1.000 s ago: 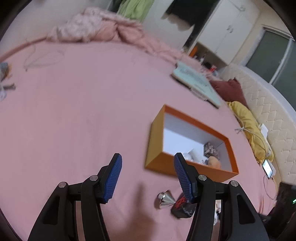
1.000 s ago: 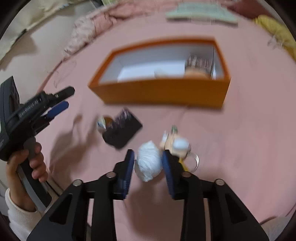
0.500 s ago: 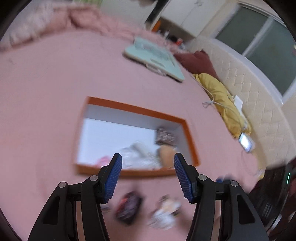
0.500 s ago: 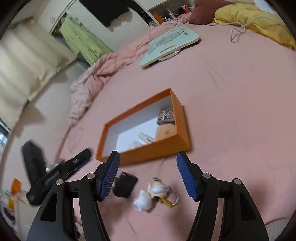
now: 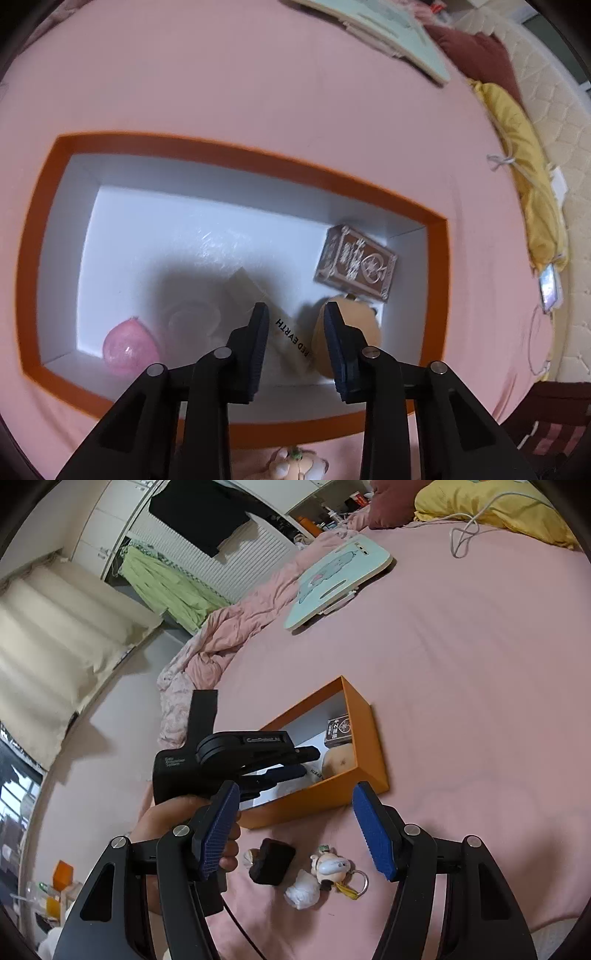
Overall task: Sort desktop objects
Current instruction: 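Grasp the white tube in the box with left gripper and lift it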
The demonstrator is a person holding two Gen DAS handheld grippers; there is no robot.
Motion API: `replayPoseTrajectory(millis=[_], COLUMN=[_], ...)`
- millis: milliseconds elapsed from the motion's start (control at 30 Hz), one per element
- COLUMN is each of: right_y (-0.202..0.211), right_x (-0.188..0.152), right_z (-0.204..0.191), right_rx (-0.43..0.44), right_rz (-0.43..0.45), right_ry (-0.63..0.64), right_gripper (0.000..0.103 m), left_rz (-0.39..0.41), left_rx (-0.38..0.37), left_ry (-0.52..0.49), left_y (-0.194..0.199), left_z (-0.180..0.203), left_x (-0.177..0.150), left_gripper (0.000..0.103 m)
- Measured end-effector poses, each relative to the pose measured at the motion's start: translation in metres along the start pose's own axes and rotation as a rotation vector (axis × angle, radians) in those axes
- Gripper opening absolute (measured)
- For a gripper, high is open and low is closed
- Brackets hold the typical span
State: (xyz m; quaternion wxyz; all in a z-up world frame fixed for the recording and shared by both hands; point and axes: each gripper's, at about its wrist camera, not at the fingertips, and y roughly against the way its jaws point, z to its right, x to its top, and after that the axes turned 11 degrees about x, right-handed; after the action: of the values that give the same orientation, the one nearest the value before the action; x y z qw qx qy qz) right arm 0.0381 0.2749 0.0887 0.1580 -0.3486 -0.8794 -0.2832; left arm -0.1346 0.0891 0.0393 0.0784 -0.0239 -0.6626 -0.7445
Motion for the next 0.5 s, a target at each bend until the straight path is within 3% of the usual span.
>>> replayPoseTrajectory(millis=[300,433,500], right_y=[-0.004,-0.004,-0.004], right_x=[-0.001,-0.001,0.000], right_z=[-0.002,-0.001,0.001], right_rx=[0.029,0.026,0.020], right_rz=[-0.014,-0.019,-0.019], right_ry=[-0.003,-0.008,-0.015], right_gripper=[0.065,0.065,0.065], left_rz=[-0.022,0.004,0.010], left_rx=[0.032,0.072,0.033], left_ry=[0.051,-0.025,-0.018], left_y=[-0.014,-0.011,-0.007], left_z=[-0.017,-0.013,-0.019], left_x=[0.001,0.002,-0.001], left_gripper=[0.031,0.019,0.016])
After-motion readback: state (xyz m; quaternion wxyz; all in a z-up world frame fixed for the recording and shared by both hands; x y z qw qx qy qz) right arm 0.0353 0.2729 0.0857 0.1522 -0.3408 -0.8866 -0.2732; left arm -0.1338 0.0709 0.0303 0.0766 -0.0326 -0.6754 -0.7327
